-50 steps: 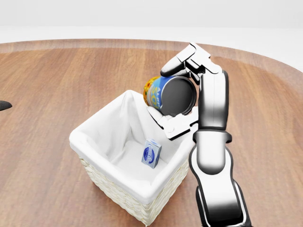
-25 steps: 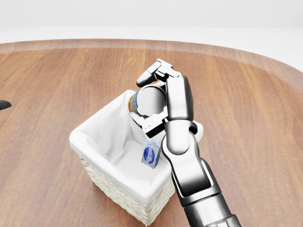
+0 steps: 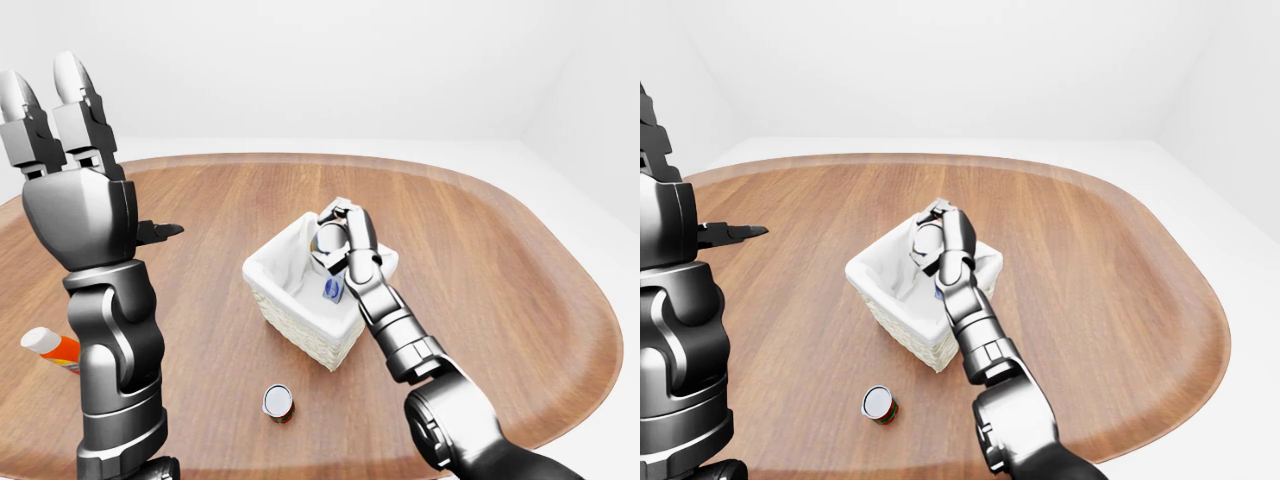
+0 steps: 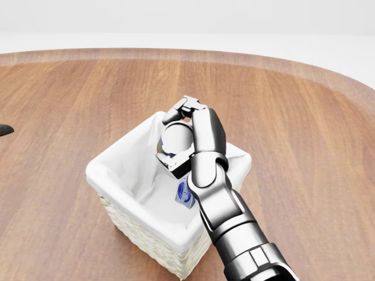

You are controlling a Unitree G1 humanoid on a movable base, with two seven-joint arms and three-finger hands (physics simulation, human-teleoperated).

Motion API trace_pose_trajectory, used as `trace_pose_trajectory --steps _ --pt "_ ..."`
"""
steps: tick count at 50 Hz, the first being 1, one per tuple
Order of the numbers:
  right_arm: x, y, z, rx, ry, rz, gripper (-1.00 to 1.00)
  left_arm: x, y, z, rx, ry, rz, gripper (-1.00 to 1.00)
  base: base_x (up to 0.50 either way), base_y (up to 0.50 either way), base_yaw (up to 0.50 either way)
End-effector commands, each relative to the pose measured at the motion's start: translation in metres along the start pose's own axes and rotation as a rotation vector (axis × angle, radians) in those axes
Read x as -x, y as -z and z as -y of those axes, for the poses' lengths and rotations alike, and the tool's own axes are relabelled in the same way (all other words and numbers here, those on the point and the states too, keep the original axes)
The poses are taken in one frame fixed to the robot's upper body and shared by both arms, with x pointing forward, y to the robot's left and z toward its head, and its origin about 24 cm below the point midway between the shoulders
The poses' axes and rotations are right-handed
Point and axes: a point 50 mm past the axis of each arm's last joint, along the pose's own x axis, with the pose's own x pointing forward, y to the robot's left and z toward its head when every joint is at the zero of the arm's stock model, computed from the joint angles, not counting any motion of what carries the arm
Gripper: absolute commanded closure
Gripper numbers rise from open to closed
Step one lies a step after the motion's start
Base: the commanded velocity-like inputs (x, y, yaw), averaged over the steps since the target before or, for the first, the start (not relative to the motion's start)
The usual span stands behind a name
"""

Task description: Pick up the alphabet soup and the cream cheese box, and put them in the basket.

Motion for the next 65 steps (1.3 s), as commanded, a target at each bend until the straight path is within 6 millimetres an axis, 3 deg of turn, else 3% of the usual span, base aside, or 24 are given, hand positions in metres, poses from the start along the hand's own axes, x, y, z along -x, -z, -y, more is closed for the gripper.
trace_pose_trajectory --steps 1,23,34,56,57,58,59,65 --pt "-0.006 0.007 -0.008 0.031 0.005 -0.082 1.00 0.001 0.001 0.002 0.003 0.002 -0.007 -1.00 0.00 0.00 0.00" --pt "-0.007 0.007 -0.019 0.140 -0.050 -0.087 1.00 0.000 0.001 0.001 0.000 -0.001 -0.004 -1.00 0.00 0.00 0.00" --pt "-0.001 0.020 -0.026 0.173 -0.076 -0.127 1.00 0.001 0.002 0.003 0.003 -0.006 -0.011 -1.00 0.00 0.00 0.00" --pt "0.000 0.013 -0.032 0.184 -0.090 -0.103 1.00 0.000 0.000 -0.001 -0.001 -0.002 0.001 -1.00 0.00 0.00 0.00" --pt "0.000 0.012 -0.032 0.182 -0.085 -0.100 0.88 0.000 -0.001 -0.001 -0.003 -0.001 0.004 -1.00 0.00 0.00 0.00" --pt "0.000 0.011 -0.032 0.189 -0.080 -0.095 0.10 -0.001 -0.001 -0.001 -0.004 0.000 0.004 -1.00 0.00 0.00 0.00" --pt "0.000 0.011 -0.031 0.193 -0.080 -0.092 -0.93 -0.001 -0.001 -0.002 -0.005 0.000 0.005 -1.00 0.00 0.00 0.00" --pt "-0.004 0.005 -0.027 0.168 -0.069 -0.076 -1.00 0.000 0.000 -0.001 -0.001 -0.003 -0.001 -1.00 0.00 0.00 0.00"
